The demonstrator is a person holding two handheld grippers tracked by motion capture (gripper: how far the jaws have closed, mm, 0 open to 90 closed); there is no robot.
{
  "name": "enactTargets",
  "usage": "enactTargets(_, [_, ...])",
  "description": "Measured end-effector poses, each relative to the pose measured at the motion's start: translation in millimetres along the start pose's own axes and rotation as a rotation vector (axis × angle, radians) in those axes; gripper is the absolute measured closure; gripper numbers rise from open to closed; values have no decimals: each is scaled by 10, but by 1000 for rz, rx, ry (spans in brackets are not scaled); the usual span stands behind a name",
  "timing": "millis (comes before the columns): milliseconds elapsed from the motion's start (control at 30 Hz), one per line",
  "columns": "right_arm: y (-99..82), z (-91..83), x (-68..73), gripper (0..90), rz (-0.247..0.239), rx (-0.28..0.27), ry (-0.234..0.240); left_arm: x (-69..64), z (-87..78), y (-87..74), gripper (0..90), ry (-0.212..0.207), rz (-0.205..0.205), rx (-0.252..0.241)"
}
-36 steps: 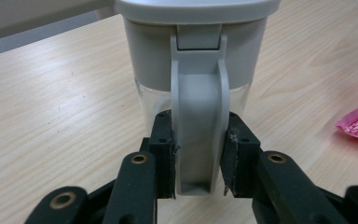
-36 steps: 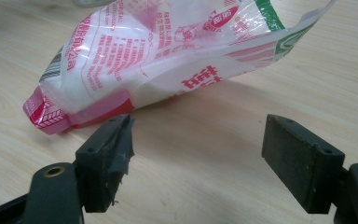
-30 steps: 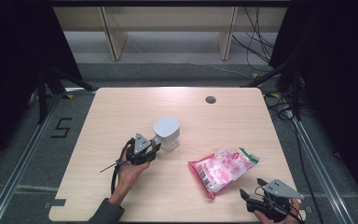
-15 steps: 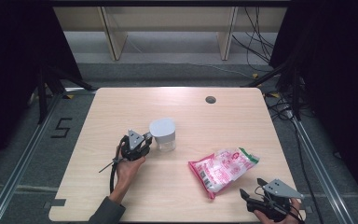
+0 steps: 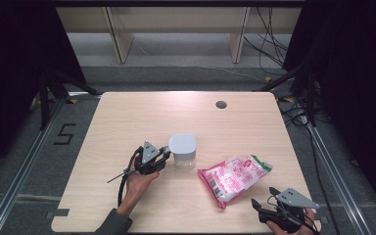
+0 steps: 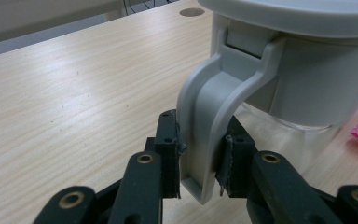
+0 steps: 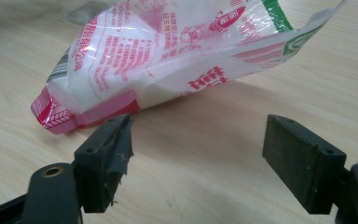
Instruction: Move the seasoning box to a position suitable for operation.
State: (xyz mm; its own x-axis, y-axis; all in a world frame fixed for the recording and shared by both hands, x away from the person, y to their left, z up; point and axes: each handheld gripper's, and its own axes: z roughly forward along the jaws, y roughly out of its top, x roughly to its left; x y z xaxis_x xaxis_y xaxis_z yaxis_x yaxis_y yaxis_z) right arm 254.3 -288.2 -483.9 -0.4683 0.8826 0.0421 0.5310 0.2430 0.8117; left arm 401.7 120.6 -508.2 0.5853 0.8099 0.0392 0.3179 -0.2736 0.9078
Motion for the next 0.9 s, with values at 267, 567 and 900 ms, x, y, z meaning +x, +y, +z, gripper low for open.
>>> enactTargets(267, [8, 5, -3, 248, -9, -6, 6, -45, 18, -8, 721, -43, 4, -19])
enactTargets(567, [10, -4, -8, 248, -28, -17, -4, -91, 24, 10, 722, -57, 9, -10])
enactTargets(900, [19, -28, 42, 248, 10, -27, 3, -91, 21, 17, 720, -55, -3, -8])
